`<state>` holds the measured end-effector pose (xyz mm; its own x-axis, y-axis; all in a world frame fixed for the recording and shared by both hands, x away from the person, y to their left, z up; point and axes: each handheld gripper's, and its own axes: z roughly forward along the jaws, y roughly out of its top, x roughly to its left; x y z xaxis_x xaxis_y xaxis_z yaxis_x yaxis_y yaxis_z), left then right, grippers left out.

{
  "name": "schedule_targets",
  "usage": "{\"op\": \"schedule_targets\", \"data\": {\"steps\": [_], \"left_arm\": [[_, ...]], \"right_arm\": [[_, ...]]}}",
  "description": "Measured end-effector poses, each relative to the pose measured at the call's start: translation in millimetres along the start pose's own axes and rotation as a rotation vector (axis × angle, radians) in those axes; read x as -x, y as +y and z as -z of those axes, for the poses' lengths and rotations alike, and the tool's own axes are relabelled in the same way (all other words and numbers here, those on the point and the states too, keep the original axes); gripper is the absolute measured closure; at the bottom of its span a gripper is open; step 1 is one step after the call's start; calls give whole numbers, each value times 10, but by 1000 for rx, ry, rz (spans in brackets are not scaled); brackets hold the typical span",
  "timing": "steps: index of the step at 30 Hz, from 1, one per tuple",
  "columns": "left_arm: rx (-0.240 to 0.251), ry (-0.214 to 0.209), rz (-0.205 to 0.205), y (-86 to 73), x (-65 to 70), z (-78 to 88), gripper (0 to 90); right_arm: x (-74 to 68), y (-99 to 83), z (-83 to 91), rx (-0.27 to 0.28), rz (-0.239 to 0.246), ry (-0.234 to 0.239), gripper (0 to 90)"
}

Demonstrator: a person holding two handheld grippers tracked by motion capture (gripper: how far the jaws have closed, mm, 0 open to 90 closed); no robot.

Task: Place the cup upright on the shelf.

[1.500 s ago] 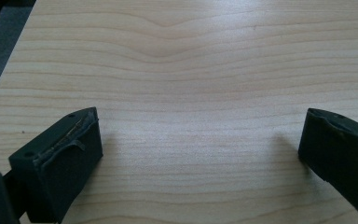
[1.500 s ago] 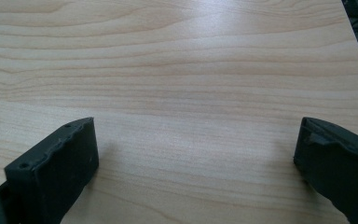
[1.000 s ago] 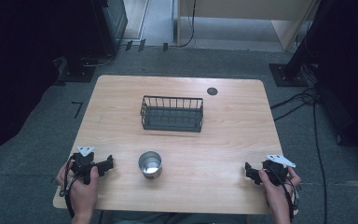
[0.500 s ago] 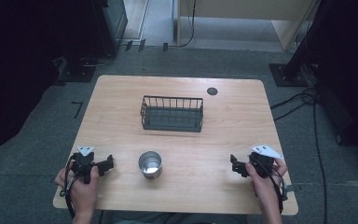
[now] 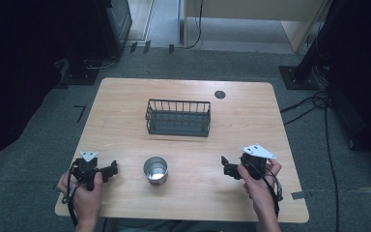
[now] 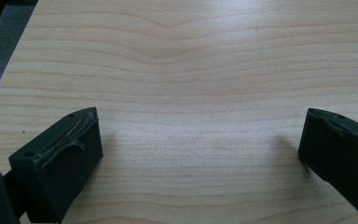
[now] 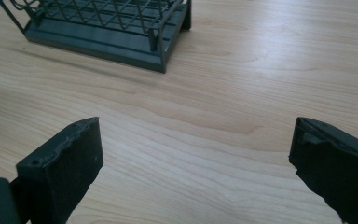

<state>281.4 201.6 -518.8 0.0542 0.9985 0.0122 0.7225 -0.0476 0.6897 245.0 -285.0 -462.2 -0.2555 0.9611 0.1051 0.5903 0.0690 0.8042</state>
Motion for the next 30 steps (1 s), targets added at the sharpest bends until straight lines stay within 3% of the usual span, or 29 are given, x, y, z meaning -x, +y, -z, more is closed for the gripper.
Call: {"op": "schedule_targets", "data": {"steps": [19,30], "left_arm": [[0,0,0,0,0,0,0],[0,0,0,0,0,0,0]], "right_arm": [[-559,96,-114,4,73,109,24],[-861,158,-166,15,85,182,0]]}}
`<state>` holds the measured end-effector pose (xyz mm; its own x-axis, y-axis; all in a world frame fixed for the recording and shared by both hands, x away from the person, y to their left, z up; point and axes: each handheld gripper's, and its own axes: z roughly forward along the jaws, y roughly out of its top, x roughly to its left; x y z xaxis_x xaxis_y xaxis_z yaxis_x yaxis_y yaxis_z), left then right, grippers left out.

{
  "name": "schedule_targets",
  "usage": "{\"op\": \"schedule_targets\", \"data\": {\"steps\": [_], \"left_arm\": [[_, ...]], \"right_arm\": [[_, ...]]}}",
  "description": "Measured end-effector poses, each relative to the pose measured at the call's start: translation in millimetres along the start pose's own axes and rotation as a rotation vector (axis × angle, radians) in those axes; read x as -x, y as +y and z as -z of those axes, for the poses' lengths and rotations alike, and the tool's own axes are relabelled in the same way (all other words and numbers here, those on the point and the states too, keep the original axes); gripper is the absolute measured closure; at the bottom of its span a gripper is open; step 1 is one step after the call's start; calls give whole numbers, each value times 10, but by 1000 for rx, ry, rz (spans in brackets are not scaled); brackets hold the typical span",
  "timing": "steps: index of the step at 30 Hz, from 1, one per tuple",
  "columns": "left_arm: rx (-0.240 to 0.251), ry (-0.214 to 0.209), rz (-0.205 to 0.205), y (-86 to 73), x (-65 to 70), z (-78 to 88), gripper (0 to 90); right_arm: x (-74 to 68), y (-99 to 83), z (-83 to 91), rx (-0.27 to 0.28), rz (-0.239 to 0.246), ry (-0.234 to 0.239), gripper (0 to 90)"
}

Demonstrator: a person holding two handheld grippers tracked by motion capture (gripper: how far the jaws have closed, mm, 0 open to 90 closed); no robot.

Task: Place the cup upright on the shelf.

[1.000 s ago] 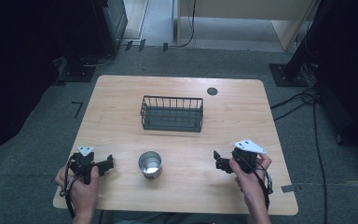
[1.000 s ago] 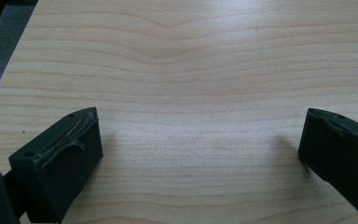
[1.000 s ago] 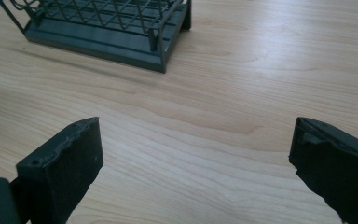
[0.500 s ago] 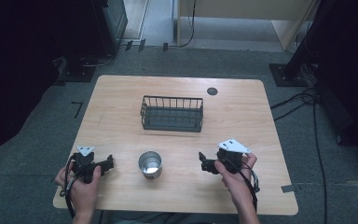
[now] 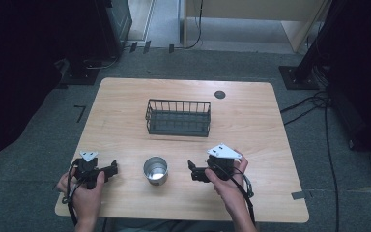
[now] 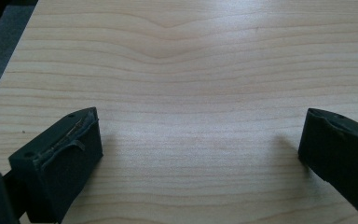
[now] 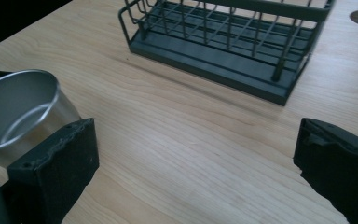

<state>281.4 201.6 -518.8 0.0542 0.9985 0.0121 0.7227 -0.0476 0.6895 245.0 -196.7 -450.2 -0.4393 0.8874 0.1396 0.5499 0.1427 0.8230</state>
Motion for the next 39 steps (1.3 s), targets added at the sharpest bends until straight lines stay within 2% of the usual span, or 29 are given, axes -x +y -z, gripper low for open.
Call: {"op": "schedule_targets", "data": {"steps": [4,13,22,29,32,33,36,39], "left_arm": [[0,0,0,0,0,0,0],[0,0,0,0,0,0,0],[-1,8,9,4,10,-3,0],[0,8,9,4,10,-3,0],[1,8,12,4,12,-4,0],[1,8,12,4,12,-4,0],[2,8,12,4,12,-4,0],[2,8,12,4,12,-4,0]], "right_arm": [[-126,26,-41,-2,13,26,0],[-254,16,-95,-1,13,49,0],[-445,9,-160,0,27,111,0],[-590,-30,-291,-25,46,145,0],[-708,-40,-361,-26,55,181,0],[-708,-40,-361,-26,55,181,0],[-802,-57,-445,-25,63,233,0],[-862,-66,-518,-28,64,250,0]]}}
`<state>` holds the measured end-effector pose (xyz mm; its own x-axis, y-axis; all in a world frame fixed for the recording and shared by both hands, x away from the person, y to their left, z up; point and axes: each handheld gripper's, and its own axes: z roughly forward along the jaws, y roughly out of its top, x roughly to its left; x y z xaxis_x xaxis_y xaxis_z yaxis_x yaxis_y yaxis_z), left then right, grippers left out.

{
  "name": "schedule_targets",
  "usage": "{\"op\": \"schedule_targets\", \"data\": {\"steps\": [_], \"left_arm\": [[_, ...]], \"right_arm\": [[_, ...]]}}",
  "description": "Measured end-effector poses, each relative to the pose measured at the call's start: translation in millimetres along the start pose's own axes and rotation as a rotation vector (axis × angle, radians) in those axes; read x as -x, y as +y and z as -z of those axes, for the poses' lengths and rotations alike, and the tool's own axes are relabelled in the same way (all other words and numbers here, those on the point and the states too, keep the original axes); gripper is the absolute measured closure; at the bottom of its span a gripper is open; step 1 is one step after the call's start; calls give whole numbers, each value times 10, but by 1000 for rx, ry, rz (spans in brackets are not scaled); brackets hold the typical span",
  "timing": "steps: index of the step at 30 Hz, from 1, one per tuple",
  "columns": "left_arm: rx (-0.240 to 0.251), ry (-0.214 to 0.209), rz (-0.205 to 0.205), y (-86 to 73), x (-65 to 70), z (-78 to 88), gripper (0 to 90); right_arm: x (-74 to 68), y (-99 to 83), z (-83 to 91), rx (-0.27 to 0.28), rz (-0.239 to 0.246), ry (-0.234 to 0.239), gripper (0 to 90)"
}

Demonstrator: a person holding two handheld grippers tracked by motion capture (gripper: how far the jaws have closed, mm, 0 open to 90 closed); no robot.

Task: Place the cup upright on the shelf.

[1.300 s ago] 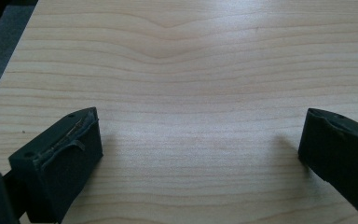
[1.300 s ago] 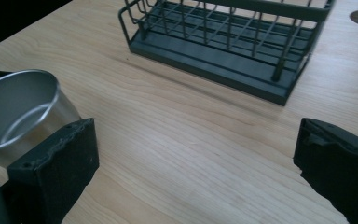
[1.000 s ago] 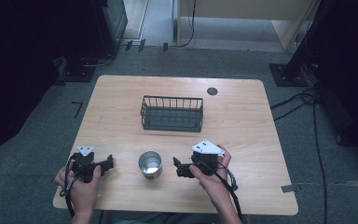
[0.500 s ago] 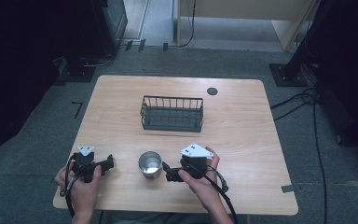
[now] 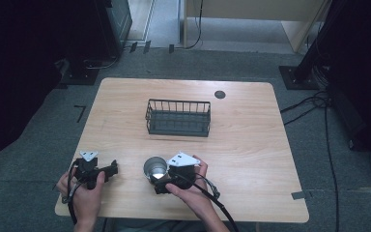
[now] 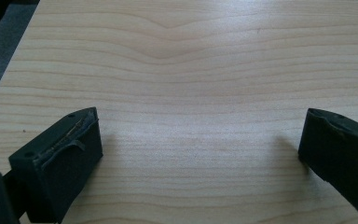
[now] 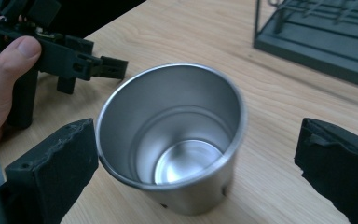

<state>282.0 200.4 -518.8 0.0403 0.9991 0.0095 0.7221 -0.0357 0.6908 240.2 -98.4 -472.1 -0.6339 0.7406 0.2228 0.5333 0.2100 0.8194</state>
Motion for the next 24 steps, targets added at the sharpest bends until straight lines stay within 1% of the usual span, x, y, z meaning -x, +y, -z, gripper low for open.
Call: {"op": "schedule_targets", "data": {"steps": [3,6,8,10,11,12,14,22,23,24], "left_arm": [[0,0,0,0,0,0,0],[0,0,0,0,0,0,0],[0,0,0,0,0,0,0],[0,0,0,0,0,0,0],[0,0,0,0,0,0,0],[0,0,0,0,0,0,0],[0,0,0,0,0,0,0],[-2,0,-2,0,-2,1,0],[-2,0,-3,0,-2,1,0],[-2,0,-2,0,-2,1,0]], "right_arm": [[-58,0,-91,-8,16,12,0],[-84,-1,-140,-17,28,7,0],[-100,-2,-196,-20,34,-10,5],[-104,-4,-213,-22,35,-16,15],[-108,-6,-230,-23,32,-24,20],[-100,-14,-268,-28,21,-26,20],[-104,-23,-300,-37,16,-27,24],[-126,-65,-416,-67,33,-55,54],[-129,-69,-426,-73,35,-60,74],[-142,-75,-439,-73,44,-79,104]]}}
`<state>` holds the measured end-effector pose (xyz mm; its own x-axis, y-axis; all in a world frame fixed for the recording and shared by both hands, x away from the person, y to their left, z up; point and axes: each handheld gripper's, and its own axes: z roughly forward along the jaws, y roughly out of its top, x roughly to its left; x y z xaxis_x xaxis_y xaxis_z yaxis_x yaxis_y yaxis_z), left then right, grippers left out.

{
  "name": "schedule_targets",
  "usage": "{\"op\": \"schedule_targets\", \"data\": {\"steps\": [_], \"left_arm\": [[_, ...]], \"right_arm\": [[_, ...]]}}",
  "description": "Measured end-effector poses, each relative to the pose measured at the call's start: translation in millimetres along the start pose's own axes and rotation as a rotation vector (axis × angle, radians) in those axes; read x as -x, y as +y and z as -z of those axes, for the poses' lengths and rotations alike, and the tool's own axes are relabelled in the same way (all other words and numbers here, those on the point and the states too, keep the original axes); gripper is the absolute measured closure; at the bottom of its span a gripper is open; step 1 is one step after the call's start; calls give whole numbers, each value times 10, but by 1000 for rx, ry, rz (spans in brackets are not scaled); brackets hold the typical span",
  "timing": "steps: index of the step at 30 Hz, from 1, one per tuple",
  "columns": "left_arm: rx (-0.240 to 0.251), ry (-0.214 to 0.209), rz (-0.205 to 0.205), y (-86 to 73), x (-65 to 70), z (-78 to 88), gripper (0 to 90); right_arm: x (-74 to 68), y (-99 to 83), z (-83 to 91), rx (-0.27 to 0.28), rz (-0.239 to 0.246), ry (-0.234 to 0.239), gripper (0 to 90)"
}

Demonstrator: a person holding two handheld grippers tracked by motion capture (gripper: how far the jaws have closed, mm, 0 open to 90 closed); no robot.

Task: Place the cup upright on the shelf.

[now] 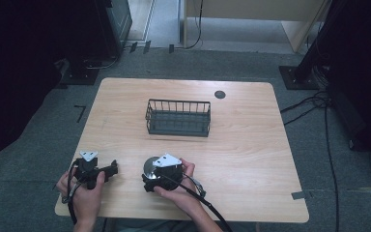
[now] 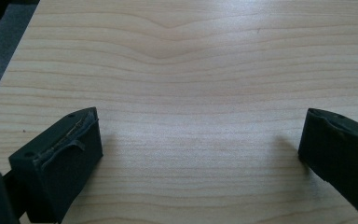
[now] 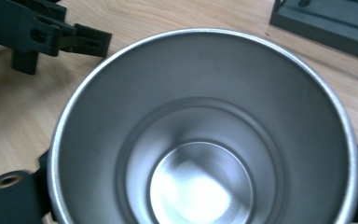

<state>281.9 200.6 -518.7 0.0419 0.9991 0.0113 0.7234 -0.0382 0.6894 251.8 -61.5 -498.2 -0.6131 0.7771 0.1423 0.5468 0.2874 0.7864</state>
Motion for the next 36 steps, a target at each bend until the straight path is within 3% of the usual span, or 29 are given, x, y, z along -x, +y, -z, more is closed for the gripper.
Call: {"op": "schedule_targets", "data": {"steps": [8,12,17,25,28,36], "left_arm": [[0,0,0,1,0,0,0],[0,0,0,1,0,0,0],[1,1,0,1,0,0,0],[1,1,1,0,1,0,0],[0,1,-1,1,0,0,0],[0,1,0,1,0,0,0]], "right_arm": [[17,26,29,5,8,-36,169],[110,58,72,5,-27,-10,171],[168,110,157,34,-26,-21,172],[373,250,369,84,-52,-46,175],[472,328,466,130,-70,-52,175],[597,493,589,169,-52,-81,176]]}}
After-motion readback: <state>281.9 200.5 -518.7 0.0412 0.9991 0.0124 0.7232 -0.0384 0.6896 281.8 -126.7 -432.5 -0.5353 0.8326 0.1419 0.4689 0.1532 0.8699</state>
